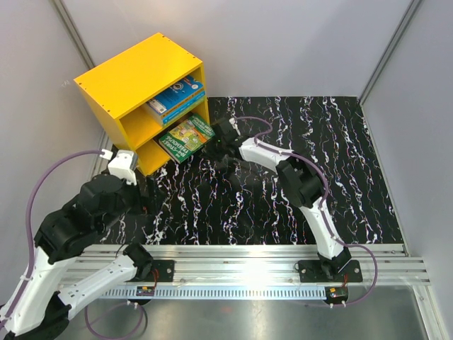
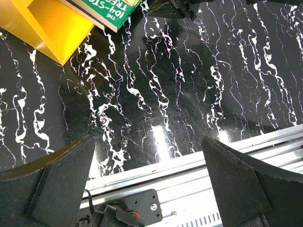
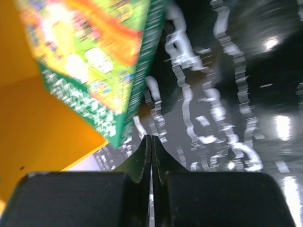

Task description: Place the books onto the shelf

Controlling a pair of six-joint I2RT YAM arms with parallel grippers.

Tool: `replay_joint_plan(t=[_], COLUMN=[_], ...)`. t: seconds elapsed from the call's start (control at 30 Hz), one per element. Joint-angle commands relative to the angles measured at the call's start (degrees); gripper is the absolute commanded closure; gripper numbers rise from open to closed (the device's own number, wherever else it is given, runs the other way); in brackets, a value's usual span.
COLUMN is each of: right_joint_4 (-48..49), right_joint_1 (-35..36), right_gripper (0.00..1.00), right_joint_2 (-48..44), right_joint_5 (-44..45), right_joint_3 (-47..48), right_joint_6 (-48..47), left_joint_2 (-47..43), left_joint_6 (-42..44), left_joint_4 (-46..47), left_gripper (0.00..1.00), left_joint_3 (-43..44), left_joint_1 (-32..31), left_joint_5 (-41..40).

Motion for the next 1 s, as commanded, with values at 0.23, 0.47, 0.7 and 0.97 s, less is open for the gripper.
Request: replay_joint_plan(t=[0.23,0.47,0.7,0.97], right_joint_4=[-4.48,-5.80,-7.56,-6.77], right_joint_1=[-3.39,-3.57,-3.22,-2.96], right_gripper=[1.00,1.00,1.00,1.00], right_joint_2=[-0.76,6.97,14.53,19.88], right_joint_5=[3.13,-0.12,-1.44,-2.32], right_joint_3=[2.84,12.58,20.42,27.09], right_joint_6=[-3.42,-2.81,-1.75,0.62], left_joint_2=[2.27,3.32,4.03,4.11], left_joint_6=[0.44,1.23,2.46,3.08], left_joint_4=[4.94,5.56,6.09,7.41], left_gripper=[0.01,0.01,0.01,0.01], left_joint_3=[-1.55,-1.55,-1.99,-3.57], left_joint_1=[0.17,0.17,0.26,0.17], left_joint_5=[0.87,-0.01,-0.71,-0.19])
